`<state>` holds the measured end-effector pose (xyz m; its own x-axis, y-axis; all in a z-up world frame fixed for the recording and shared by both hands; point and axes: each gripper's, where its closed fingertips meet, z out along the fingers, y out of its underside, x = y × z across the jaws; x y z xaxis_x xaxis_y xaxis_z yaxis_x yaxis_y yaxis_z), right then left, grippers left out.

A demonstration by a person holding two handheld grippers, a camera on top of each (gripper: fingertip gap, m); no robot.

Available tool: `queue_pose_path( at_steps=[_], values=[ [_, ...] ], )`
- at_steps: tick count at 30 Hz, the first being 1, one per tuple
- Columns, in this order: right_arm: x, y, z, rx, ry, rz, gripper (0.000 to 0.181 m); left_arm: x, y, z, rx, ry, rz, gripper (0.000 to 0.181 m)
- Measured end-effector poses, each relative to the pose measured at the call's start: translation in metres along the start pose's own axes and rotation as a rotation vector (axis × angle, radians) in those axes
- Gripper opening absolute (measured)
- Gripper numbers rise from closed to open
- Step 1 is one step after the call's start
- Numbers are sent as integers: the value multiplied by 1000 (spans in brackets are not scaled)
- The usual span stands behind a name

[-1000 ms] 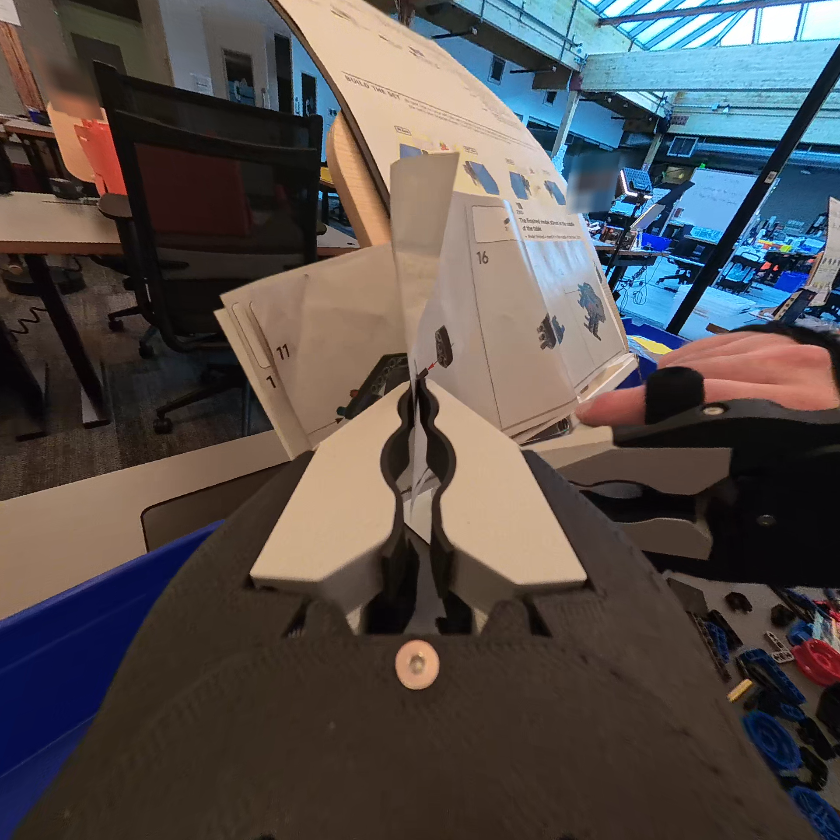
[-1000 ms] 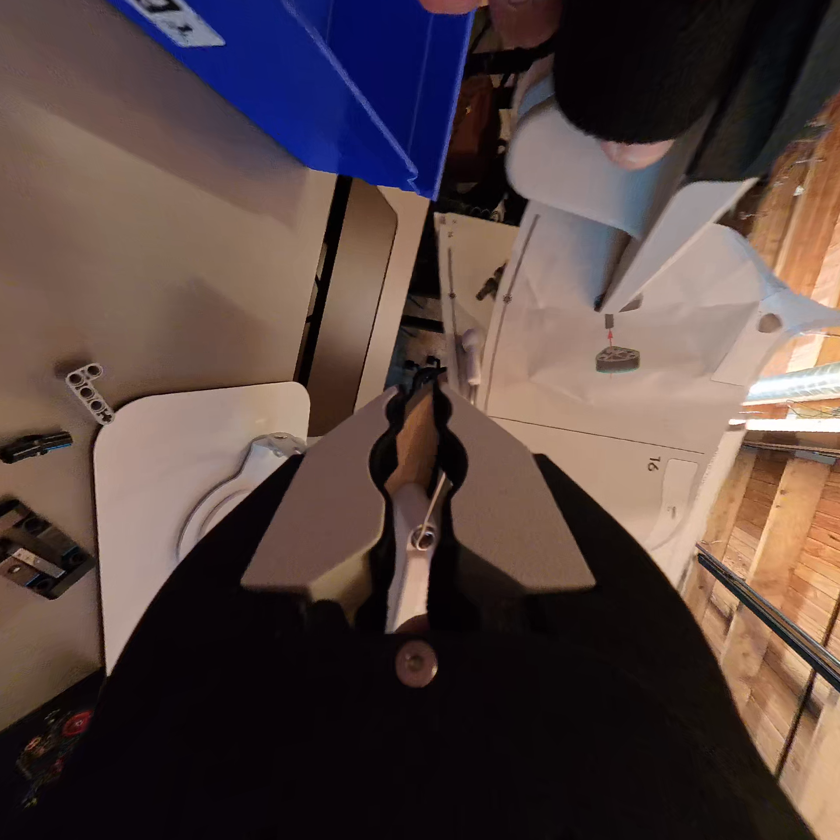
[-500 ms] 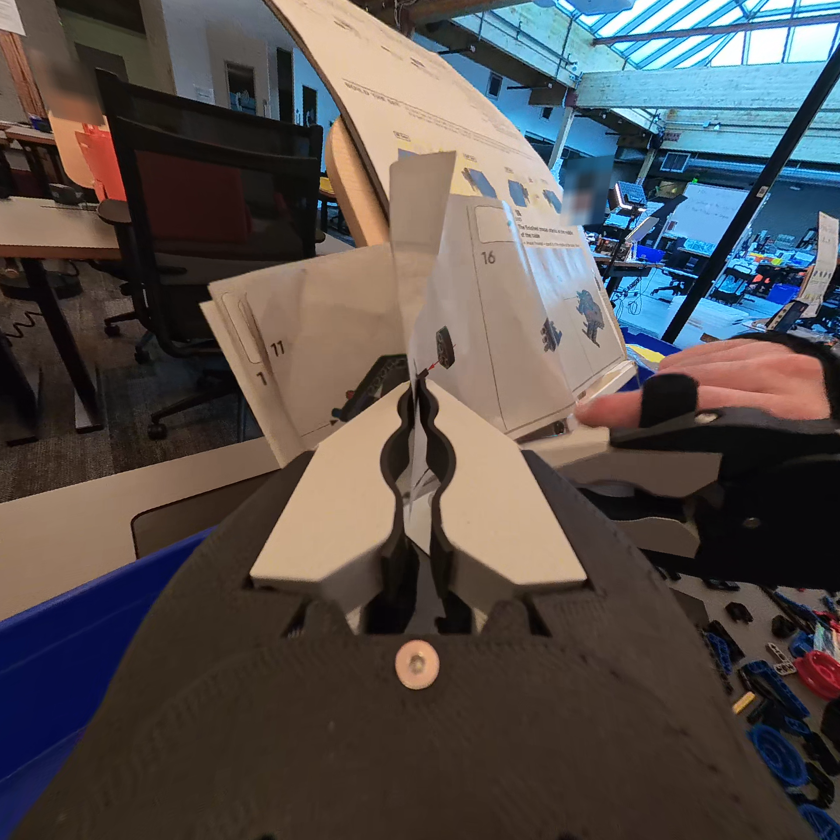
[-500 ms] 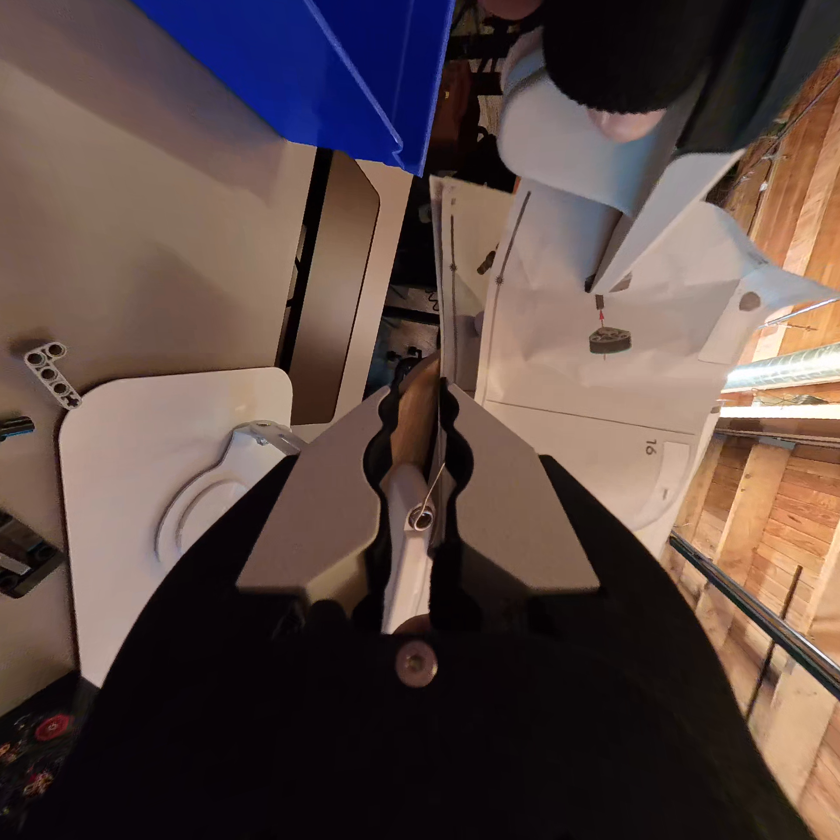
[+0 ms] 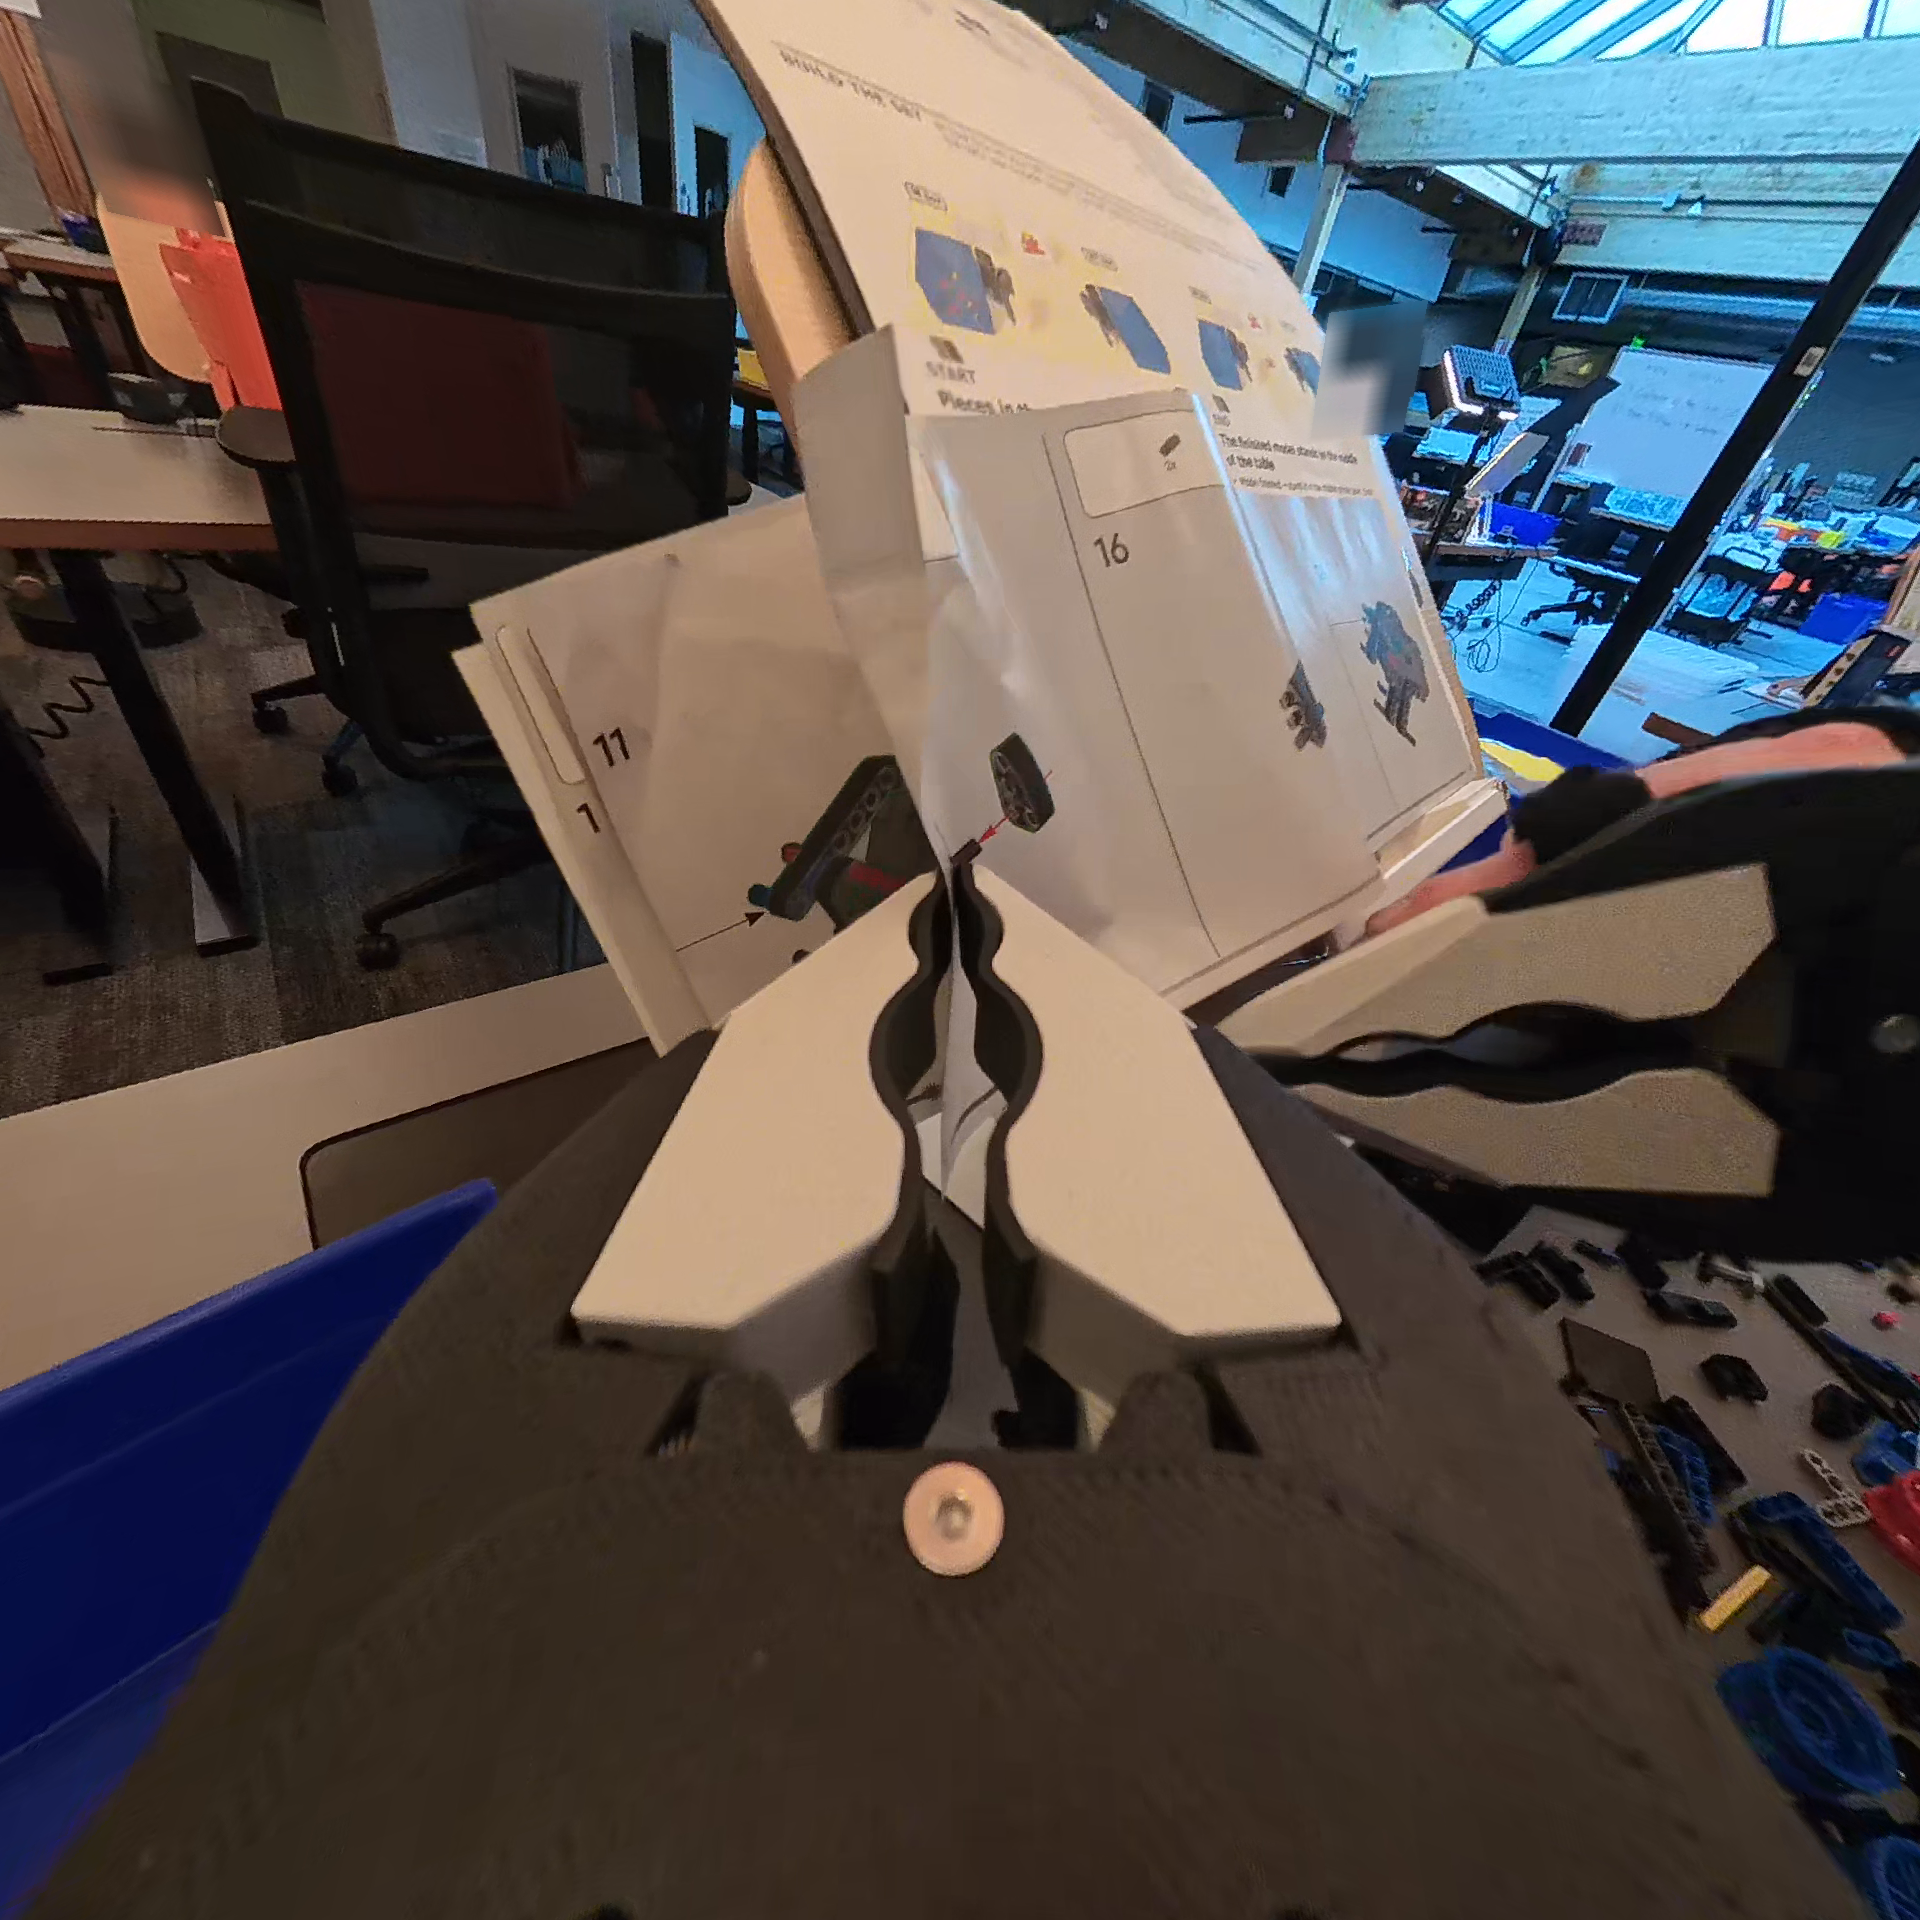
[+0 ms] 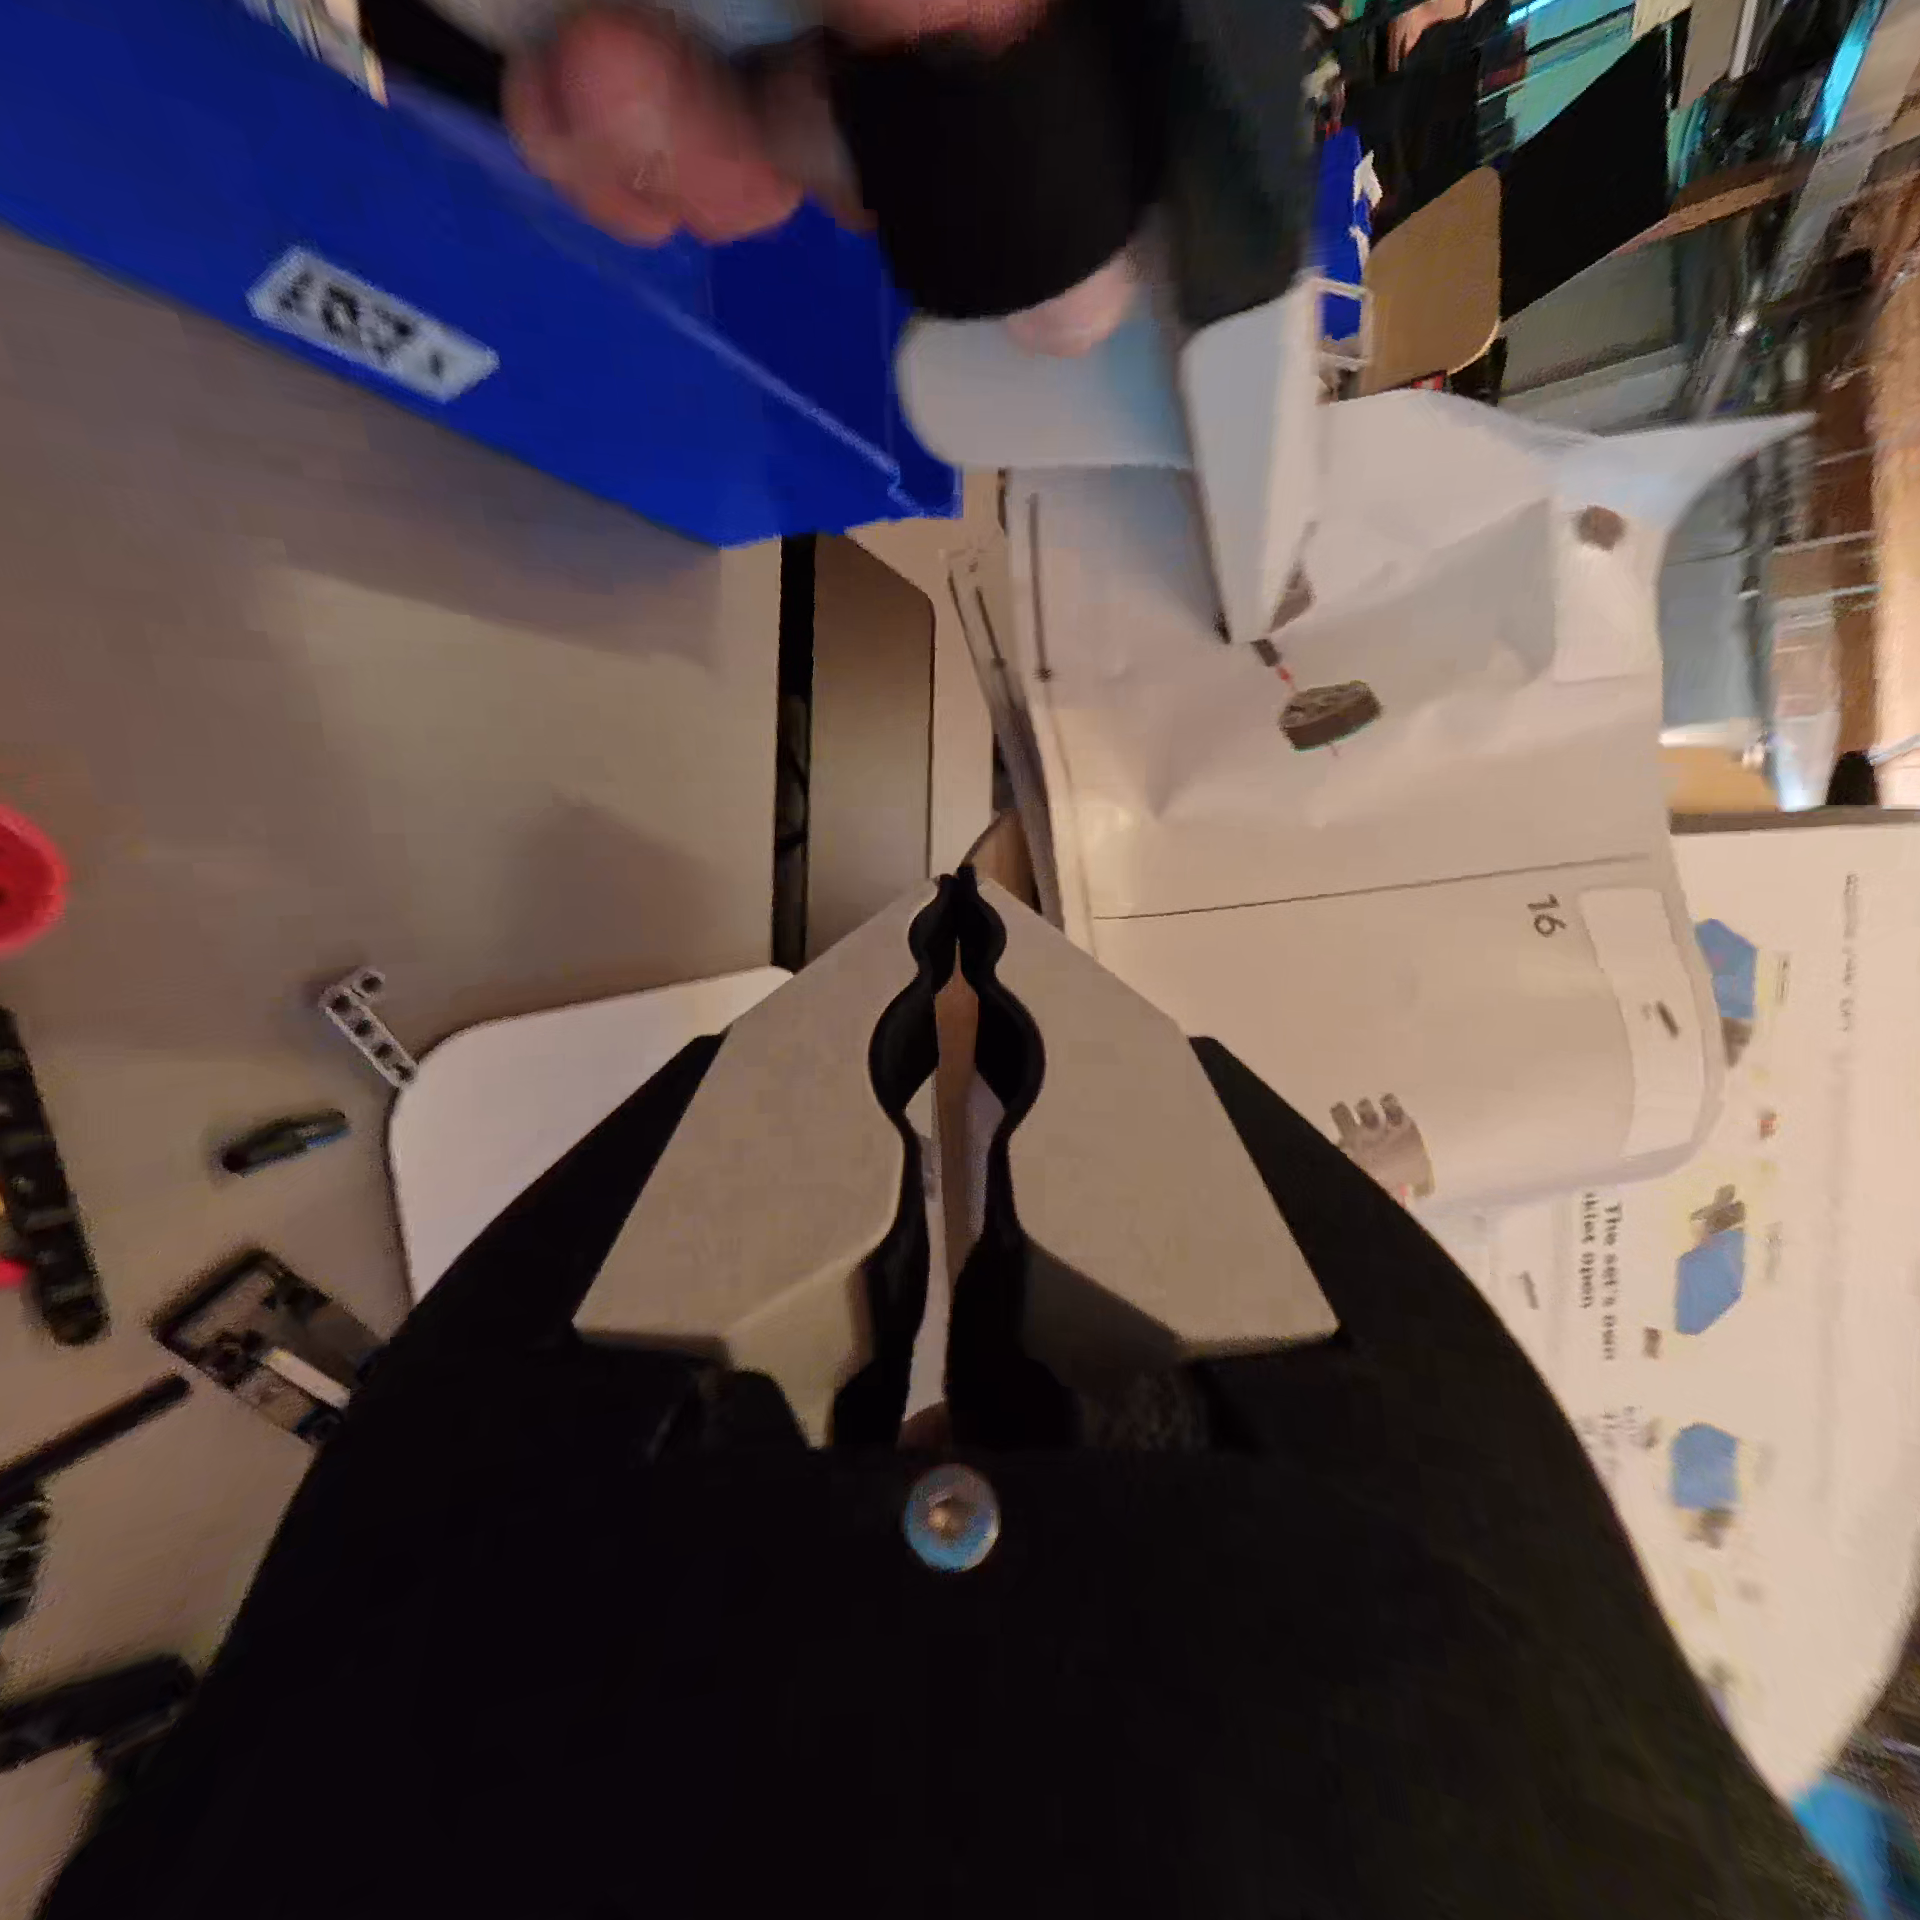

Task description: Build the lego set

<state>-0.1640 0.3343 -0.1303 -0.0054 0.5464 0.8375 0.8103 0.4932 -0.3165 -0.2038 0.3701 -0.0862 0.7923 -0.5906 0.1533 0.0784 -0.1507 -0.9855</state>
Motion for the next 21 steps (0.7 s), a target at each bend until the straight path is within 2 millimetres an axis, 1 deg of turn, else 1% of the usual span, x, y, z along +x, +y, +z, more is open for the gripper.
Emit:
queue_pose_path(
  at_steps=[3, 7, 9, 15, 20, 21],
  values=[
    [11, -5, -8, 63, -7, 95, 0, 1, 1, 1, -2, 6, -4, 0],
    [15, -10, -16, 145, -37, 196, 0, 2, 2, 2, -5, 8, -1, 0],
    [20, -14, -21, 202, -49, 279, 0, 0, 3, 3, -4, -2, -5, 0],
    [31, -8, -29, 244, -41, 344, 0, -2, 2, 2, 11, 21, -48, 0],
    [30, 0, -29, 212, -36, 333, 0, -3, -3, -2, 31, 20, -58, 0],
    [30, 2, -30, 194, -21, 304, 12, -3, -6, -3, 43, 19, -56, 0]
  ],
)
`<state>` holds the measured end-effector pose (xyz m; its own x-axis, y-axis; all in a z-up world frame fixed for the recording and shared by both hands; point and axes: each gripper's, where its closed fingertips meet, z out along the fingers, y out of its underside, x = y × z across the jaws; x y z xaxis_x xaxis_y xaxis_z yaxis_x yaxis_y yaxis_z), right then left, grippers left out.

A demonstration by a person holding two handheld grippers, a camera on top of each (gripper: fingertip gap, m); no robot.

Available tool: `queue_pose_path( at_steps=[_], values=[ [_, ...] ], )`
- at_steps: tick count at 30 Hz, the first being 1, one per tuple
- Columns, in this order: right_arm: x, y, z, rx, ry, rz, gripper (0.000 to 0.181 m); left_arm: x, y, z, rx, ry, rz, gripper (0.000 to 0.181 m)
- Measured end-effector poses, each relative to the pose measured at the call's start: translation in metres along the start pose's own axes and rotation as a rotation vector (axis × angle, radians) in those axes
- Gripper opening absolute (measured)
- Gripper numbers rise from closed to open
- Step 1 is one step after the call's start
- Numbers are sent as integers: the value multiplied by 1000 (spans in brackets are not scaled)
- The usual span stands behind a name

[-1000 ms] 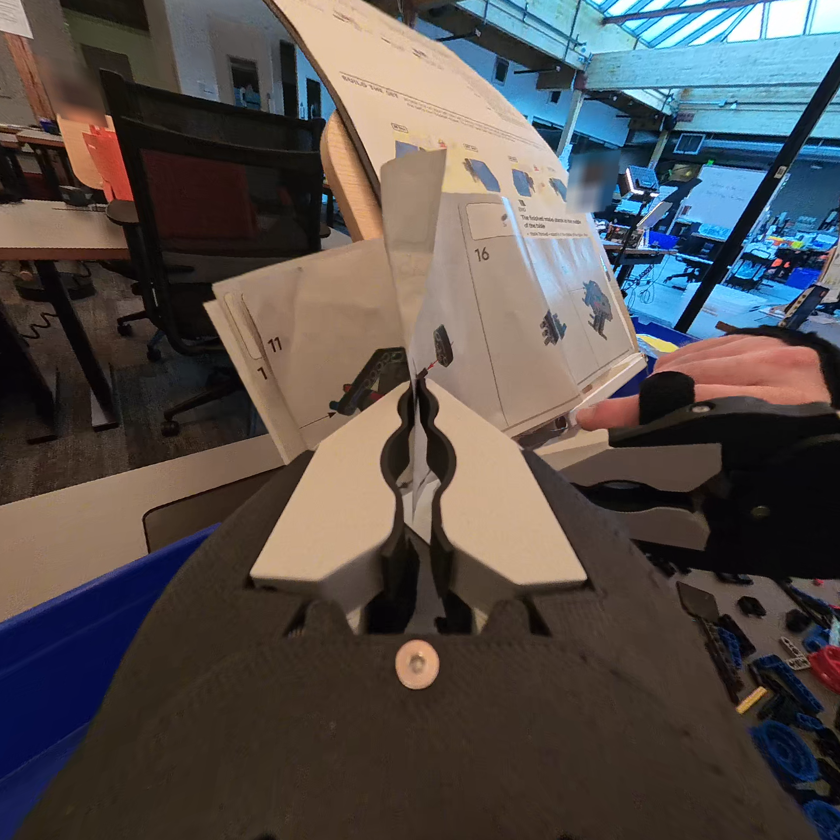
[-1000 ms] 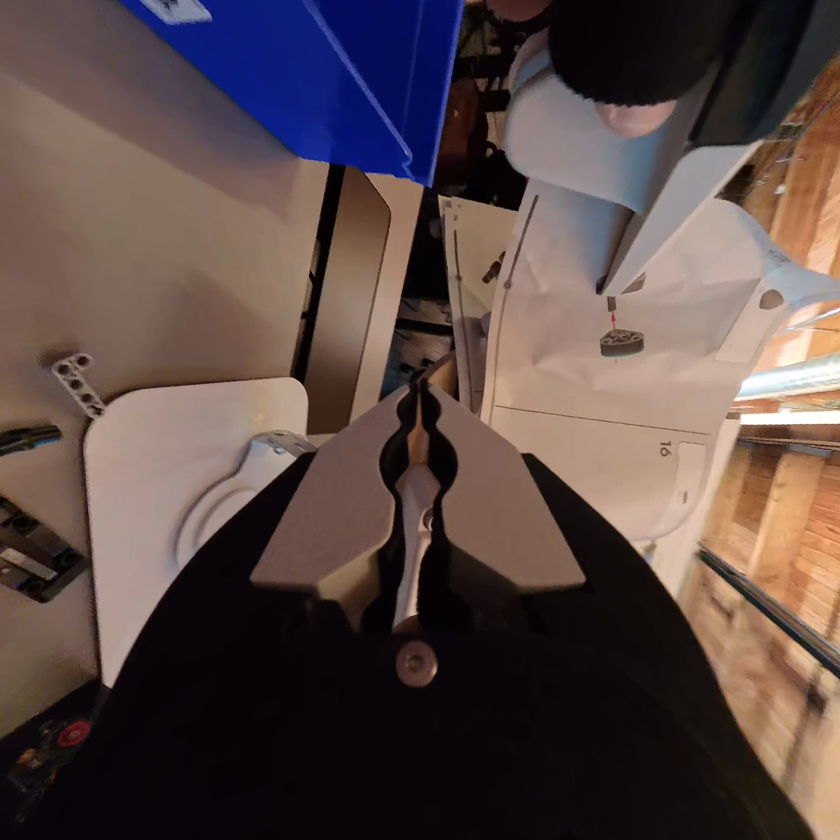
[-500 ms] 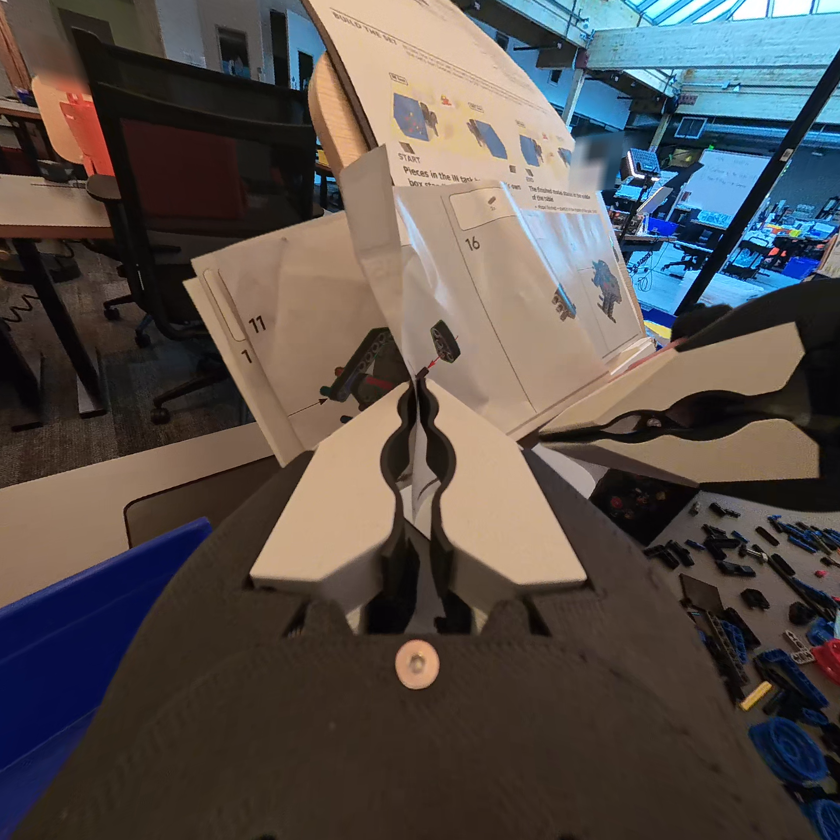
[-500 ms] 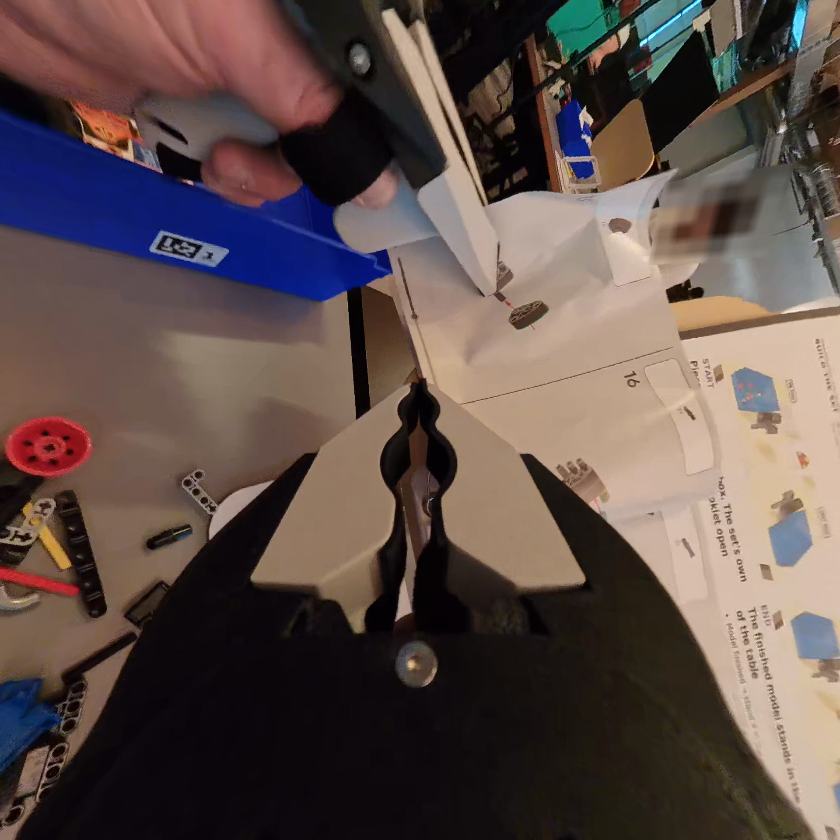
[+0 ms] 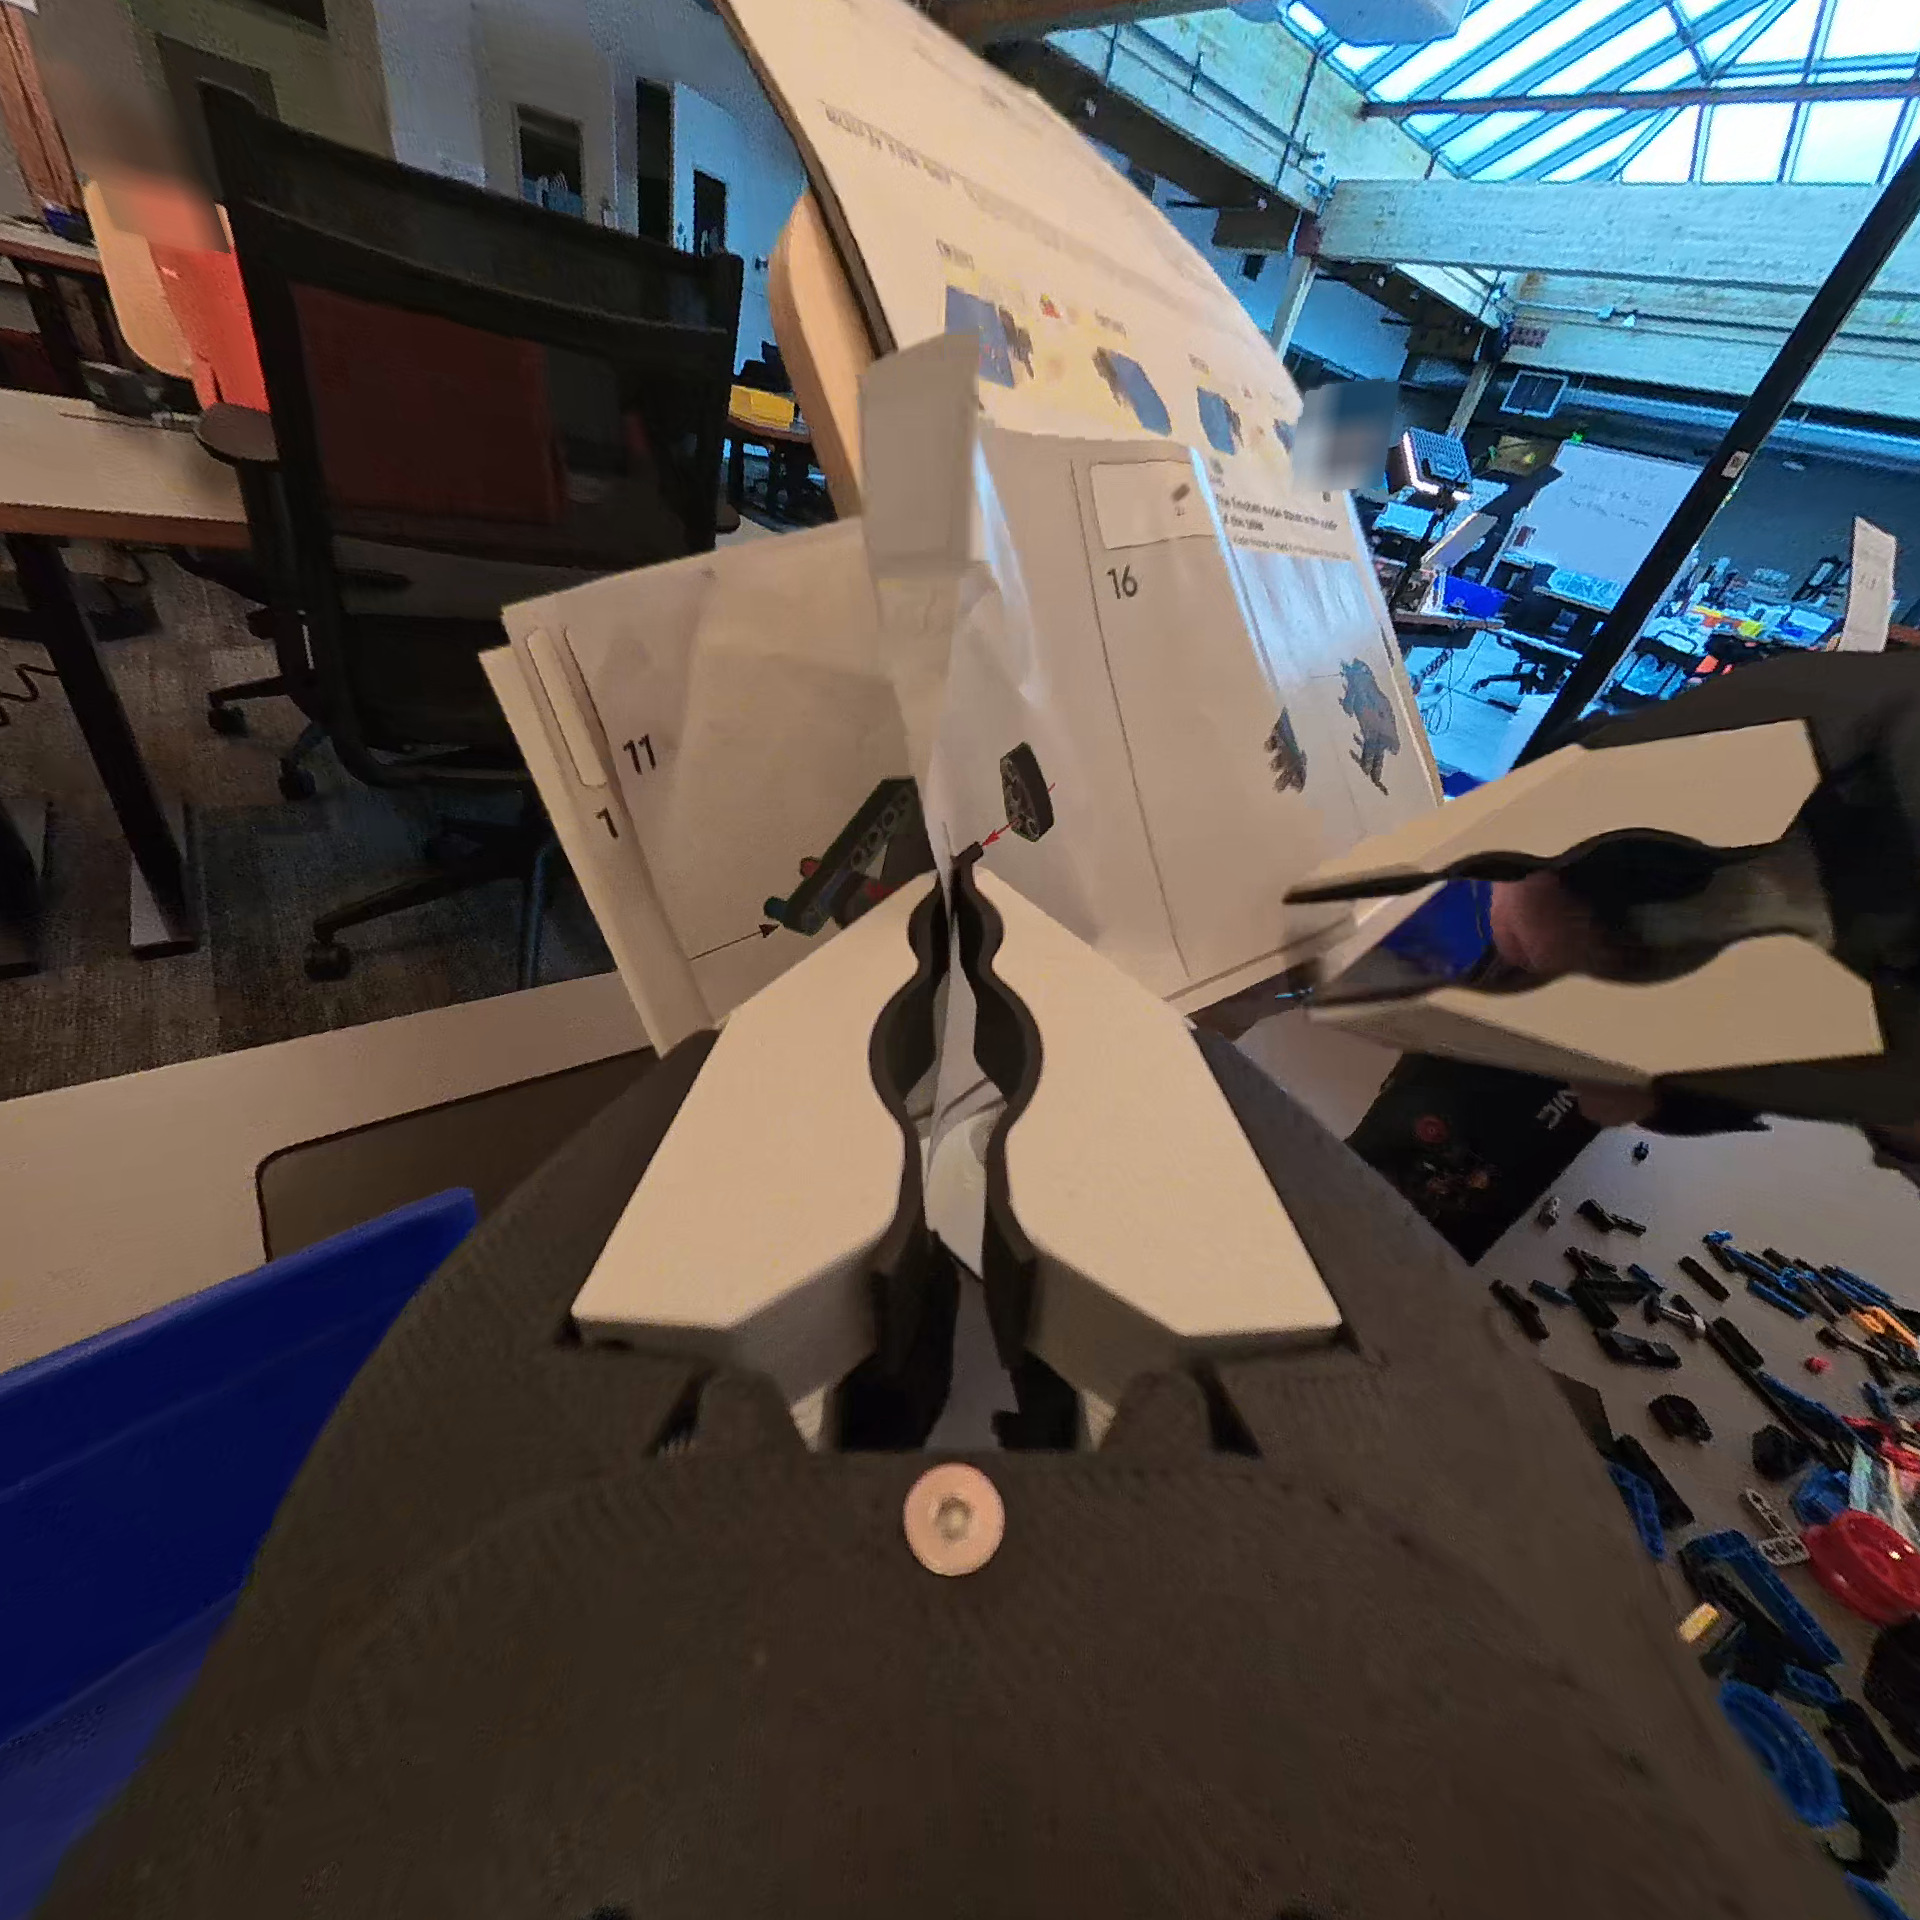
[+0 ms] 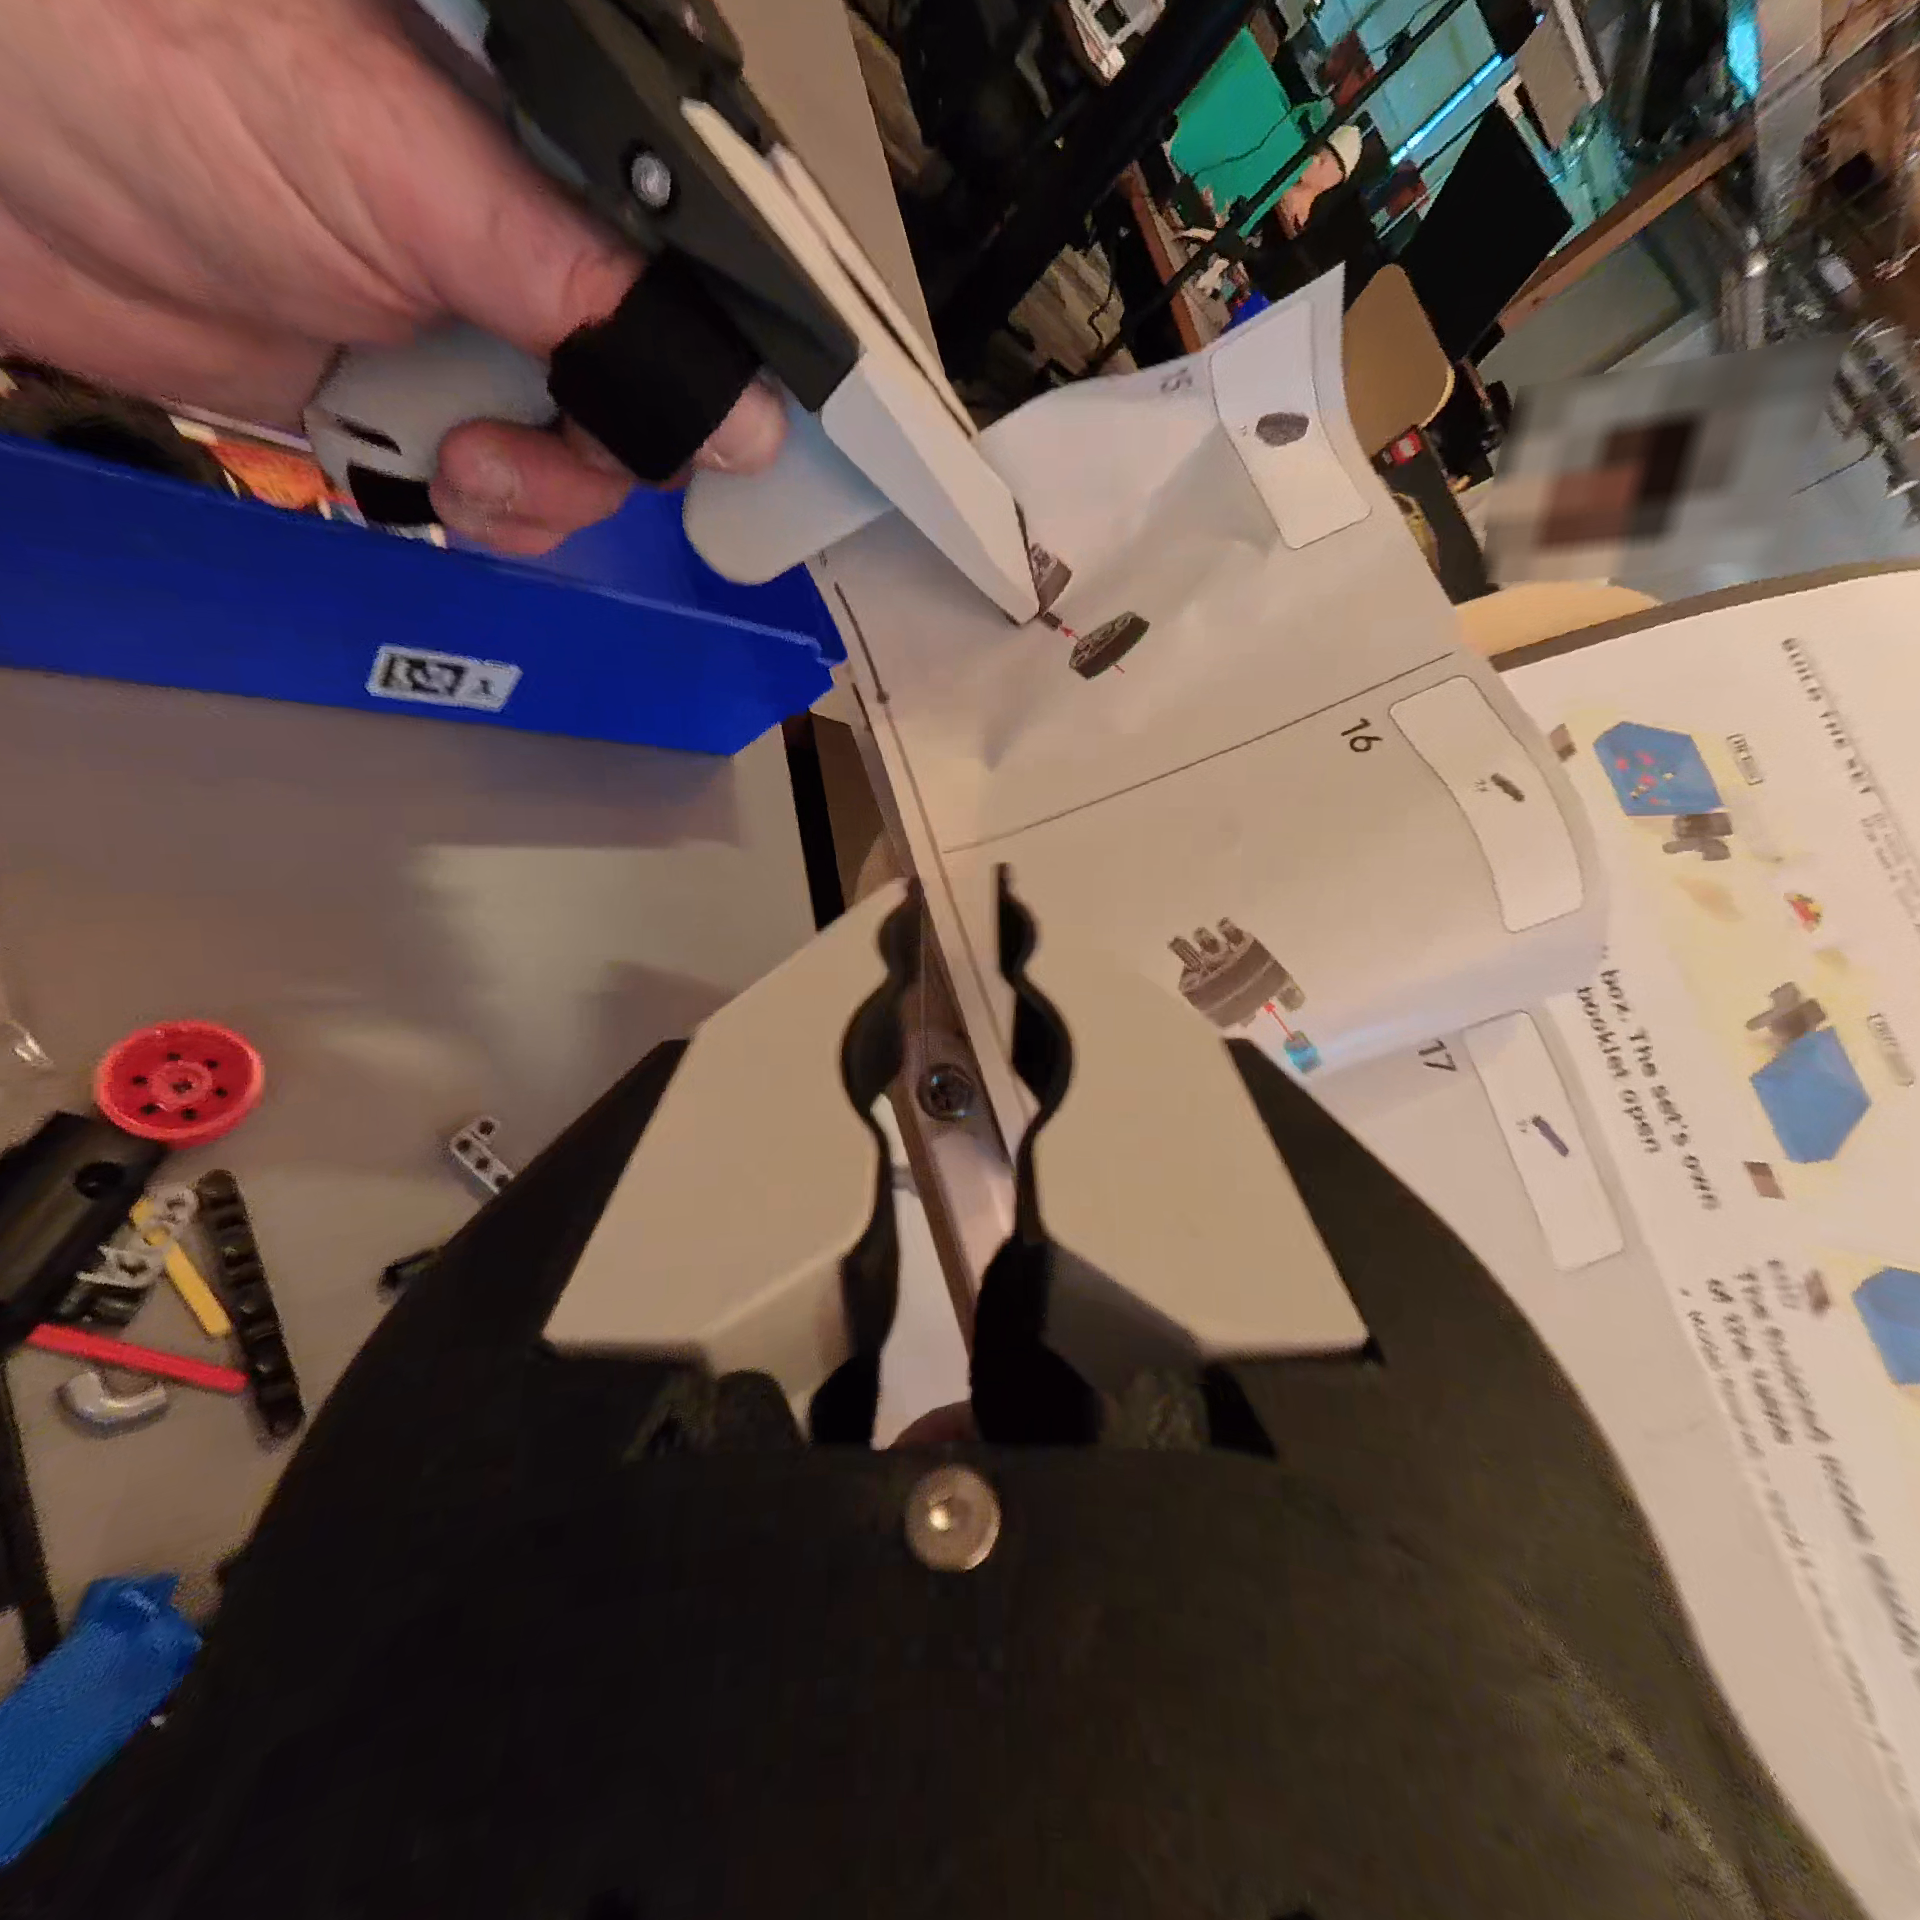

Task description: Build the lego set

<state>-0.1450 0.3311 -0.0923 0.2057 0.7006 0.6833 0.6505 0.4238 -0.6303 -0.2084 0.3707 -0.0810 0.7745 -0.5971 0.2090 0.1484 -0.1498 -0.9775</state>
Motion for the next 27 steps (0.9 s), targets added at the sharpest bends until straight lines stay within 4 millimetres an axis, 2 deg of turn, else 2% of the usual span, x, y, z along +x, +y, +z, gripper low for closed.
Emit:
queue_pose_path(
  at_steps=[1, 4, 9, 12, 15, 20, 27],
  values=[
    [0, 6, -1, -42, 7, -30, 24, 1, -4, -1, 15, 0, 2, 0],
    [-7, 18, -2, -118, -10, -92, 28, 1, -10, -1, 36, -15, 19, 0],
    [-12, 32, 12, -230, 16, -216, 8, 7, -10, 3, 28, -12, 47, 0],
    [-11, 33, 20, -252, 37, -254, 0, 6, -6, 5, 16, -16, 47, 0],
    [-12, 30, 17, -205, -11, -179, 0, -1, -3, 5, 9, -30, 30, 0],
    [-12, 27, 14, -113, 6, -122, 0, -8, 4, 5, -8, -39, 3, 0],
    [-7, 24, 11, -33, 34, 102, 0, -12, 12, 6, -37, -28, -33, 0]
  ],
)
